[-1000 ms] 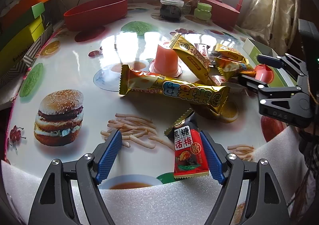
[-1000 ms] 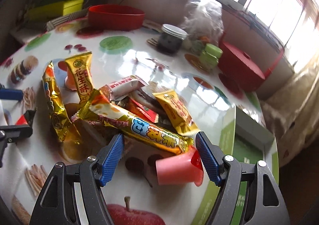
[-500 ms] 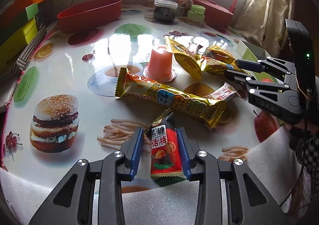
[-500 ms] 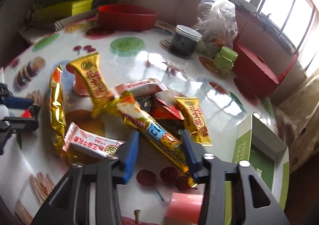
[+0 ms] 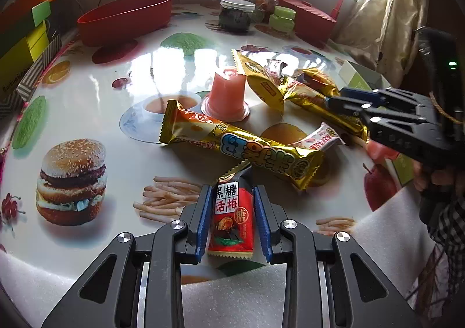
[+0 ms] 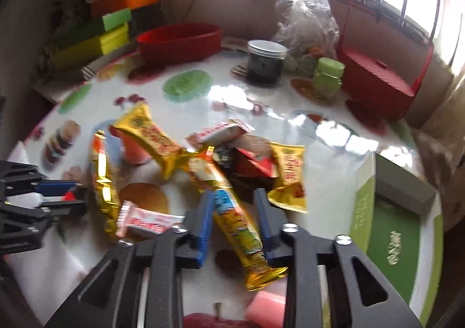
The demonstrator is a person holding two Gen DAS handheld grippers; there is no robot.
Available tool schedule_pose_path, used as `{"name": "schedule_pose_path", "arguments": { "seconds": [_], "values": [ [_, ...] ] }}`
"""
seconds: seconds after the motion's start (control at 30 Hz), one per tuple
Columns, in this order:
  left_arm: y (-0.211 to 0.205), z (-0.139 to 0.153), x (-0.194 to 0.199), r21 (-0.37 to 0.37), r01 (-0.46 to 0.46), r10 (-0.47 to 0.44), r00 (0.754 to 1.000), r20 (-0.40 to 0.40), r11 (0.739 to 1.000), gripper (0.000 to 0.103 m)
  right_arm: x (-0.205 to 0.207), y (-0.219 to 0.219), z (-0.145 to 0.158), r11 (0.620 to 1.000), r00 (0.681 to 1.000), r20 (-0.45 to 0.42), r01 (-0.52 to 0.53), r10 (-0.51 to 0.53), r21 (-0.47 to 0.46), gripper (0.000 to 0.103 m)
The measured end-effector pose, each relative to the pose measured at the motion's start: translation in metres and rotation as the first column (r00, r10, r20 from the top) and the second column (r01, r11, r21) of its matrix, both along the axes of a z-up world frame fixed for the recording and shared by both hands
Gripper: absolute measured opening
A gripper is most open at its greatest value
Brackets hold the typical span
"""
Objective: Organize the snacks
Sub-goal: 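Lift both held bars and carry them over the green gift box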
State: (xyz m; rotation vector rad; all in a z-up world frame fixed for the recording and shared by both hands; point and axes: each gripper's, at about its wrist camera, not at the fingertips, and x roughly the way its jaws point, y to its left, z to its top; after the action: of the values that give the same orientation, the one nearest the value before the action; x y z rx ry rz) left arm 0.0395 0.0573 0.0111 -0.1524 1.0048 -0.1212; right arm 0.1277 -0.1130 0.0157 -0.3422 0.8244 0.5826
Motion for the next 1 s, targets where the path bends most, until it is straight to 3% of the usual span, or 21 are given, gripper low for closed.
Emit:
{"name": "schedule_pose_path", "arguments": {
  "seconds": [0.33,0.63,0.77,0.93,1.0],
  "values": [
    [0.0,0.0,-0.006,-0.013,0.029,-0.029,1.0,-0.011,0.999,0.03,0.004,0.0,-0.008,1.0,1.0,-0.012,0.005,-0.005,-0.022,0.033],
    [0.0,0.003,-0.008,0.01,0.016,-0.016,1.0,-0.006,1.0,0.03,-0.002,-0.003,-0.003,1.0,1.0,0.001,0.015,-0.015,-0.001,0.019],
    [-0.002,0.008,-0.009,0.009,0.026,-0.026,1.0,0.014,1.0,0.024,-0.006,-0.008,0.004,0.999,1.0,0.006,0.028,-0.028,0.032,0.004],
    [-0.007,0.005,-0.008,0.01,0.036,-0.036,0.999,-0.001,0.999,0.024,-0.004,-0.014,0.005,0.996,0.999,-0.033,0.037,-0.035,0.08,0.006],
    [-0.007,0.004,-0.009,0.009,0.034,-0.034,0.999,-0.004,0.999,0.024,0.001,-0.017,0.002,0.993,0.996,-0.059,0.066,-0.061,0.095,0.012]
  ]
}}
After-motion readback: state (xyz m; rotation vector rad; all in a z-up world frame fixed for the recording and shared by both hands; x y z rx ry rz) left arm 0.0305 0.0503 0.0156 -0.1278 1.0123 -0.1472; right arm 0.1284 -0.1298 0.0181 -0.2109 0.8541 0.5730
